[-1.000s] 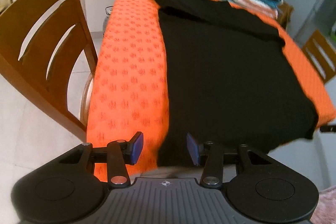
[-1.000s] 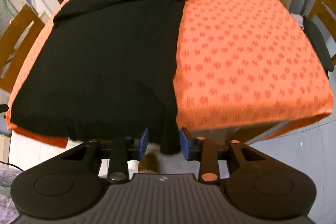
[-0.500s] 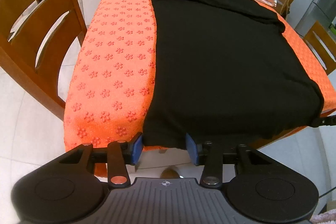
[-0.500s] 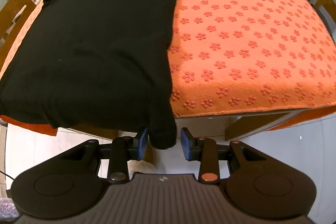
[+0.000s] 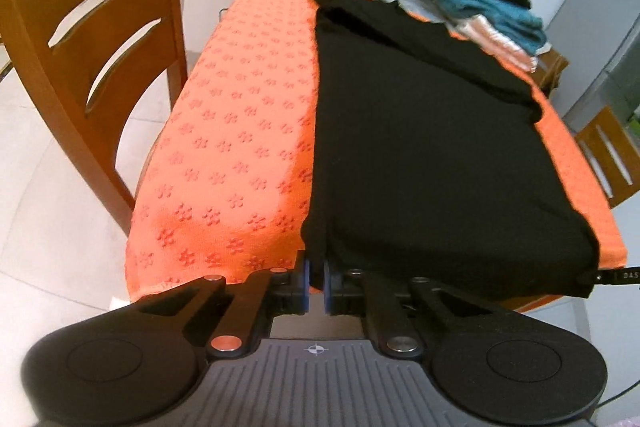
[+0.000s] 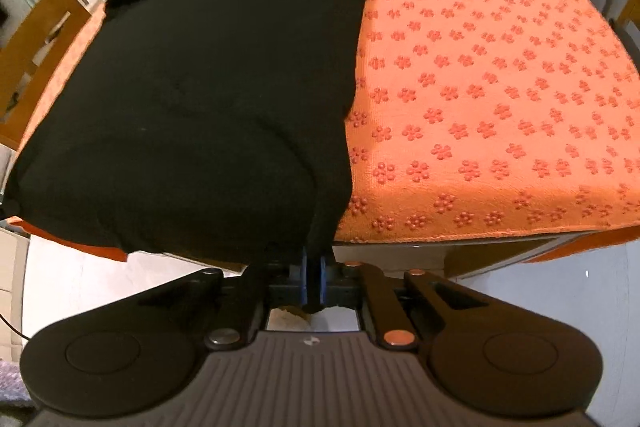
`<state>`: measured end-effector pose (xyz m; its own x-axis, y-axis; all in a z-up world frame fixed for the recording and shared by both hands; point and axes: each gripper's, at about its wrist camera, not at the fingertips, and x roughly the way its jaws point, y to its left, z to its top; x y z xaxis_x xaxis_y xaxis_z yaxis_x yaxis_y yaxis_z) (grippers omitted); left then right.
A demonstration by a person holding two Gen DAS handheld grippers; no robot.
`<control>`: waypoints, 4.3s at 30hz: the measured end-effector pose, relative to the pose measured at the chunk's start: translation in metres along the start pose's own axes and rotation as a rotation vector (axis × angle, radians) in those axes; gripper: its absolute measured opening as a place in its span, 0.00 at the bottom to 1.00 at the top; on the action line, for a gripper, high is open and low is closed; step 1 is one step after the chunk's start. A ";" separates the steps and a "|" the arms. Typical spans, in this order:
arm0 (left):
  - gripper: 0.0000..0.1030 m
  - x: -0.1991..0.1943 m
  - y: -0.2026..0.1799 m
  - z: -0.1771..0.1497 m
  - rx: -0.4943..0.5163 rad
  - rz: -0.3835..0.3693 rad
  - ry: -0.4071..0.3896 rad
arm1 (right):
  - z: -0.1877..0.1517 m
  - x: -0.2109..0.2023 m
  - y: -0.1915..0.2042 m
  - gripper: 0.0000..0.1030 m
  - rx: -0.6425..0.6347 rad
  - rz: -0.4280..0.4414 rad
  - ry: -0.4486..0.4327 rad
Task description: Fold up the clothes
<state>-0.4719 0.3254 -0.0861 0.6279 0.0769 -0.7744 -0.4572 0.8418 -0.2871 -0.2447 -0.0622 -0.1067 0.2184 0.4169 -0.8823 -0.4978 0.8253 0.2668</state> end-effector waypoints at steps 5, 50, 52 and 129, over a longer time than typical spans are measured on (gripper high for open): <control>0.08 -0.037 -0.004 0.013 -0.020 -0.079 -0.074 | -0.008 -0.045 0.001 0.06 0.025 0.053 -0.060; 0.08 0.046 -0.031 0.234 -0.185 -0.192 -0.290 | 0.178 -0.064 -0.057 0.05 0.478 0.173 -0.411; 0.08 0.055 -0.035 0.247 -0.178 -0.187 -0.291 | 0.193 -0.058 -0.059 0.05 0.487 0.164 -0.409; 0.06 0.069 -0.017 0.152 -0.175 -0.135 -0.021 | 0.127 -0.014 -0.056 0.04 0.057 0.117 -0.134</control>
<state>-0.3250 0.3973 -0.0489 0.7031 -0.0176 -0.7109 -0.4694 0.7395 -0.4825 -0.1134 -0.0663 -0.0600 0.2738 0.5550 -0.7855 -0.4788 0.7870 0.3892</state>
